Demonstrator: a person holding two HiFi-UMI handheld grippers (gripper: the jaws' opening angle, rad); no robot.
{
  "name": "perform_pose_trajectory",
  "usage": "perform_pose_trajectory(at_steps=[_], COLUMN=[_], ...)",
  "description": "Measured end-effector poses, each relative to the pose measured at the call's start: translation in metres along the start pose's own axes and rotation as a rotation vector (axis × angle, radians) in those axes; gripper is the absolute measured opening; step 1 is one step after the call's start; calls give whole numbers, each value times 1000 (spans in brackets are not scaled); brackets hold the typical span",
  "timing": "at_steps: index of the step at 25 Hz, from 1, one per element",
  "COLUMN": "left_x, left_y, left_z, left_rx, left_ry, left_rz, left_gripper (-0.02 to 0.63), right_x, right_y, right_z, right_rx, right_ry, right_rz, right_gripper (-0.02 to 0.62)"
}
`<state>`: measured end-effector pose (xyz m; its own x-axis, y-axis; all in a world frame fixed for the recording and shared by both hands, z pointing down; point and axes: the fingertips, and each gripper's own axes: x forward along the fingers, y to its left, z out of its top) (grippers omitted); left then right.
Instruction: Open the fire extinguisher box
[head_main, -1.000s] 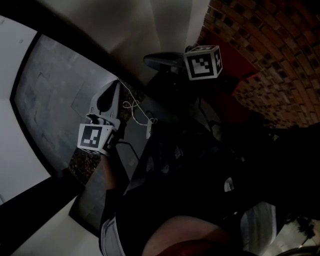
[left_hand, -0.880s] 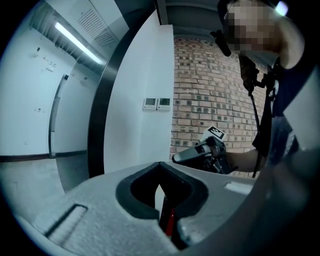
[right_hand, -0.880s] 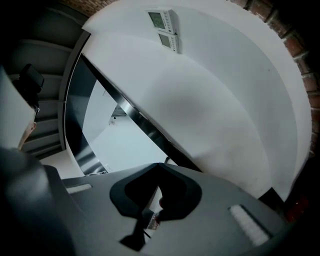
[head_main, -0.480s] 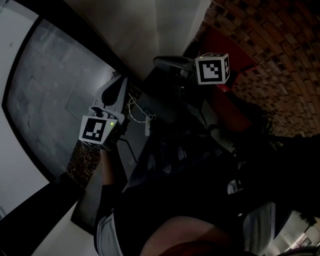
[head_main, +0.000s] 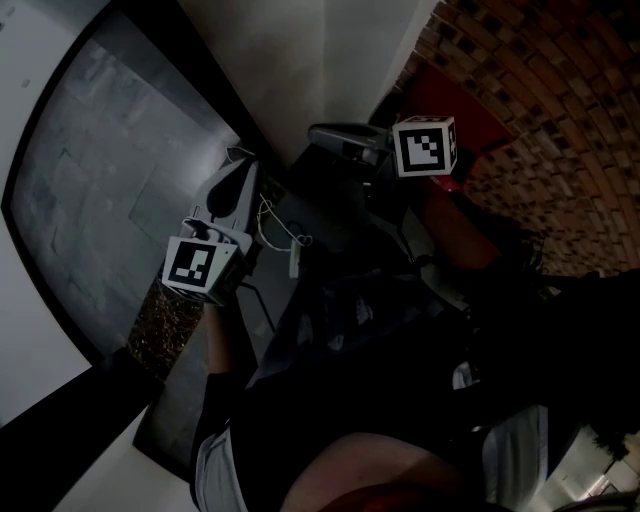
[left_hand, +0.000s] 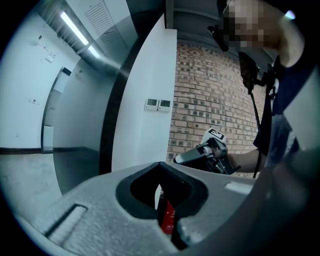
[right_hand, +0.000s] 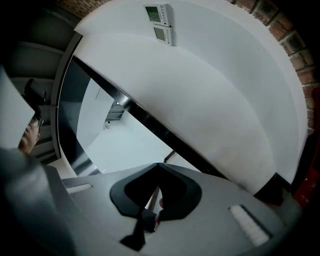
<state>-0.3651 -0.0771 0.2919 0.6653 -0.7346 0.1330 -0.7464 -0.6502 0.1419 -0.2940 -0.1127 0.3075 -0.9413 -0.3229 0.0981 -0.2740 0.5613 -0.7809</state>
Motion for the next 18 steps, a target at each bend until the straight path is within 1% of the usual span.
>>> perform_pose_trajectory(at_steps=[4,8,12,15,18], left_x=[-1,10,22,34,52], left_y=[-4,-17,-35,-50,-66], left_z=[-13,-12,-9,-7,0], left_rx=[-14,20,38,62,104], left_ry=[39,63,82,99,108], left_rz=[4,-8,2,3,-8], left_gripper=[-5,-5,-5,-5,-5], right_x=[0,-15,-39,-63,-88], right_y=[8,8,-3,-5,-9], right_z=[-5,-6,-4,3,10], right_rx=[46,11,-14,-21,-43], right_ry=[6,22,24,-10,-45], right_rz=[63,93,62,70,70], right_gripper=[2,0,0,0,0])
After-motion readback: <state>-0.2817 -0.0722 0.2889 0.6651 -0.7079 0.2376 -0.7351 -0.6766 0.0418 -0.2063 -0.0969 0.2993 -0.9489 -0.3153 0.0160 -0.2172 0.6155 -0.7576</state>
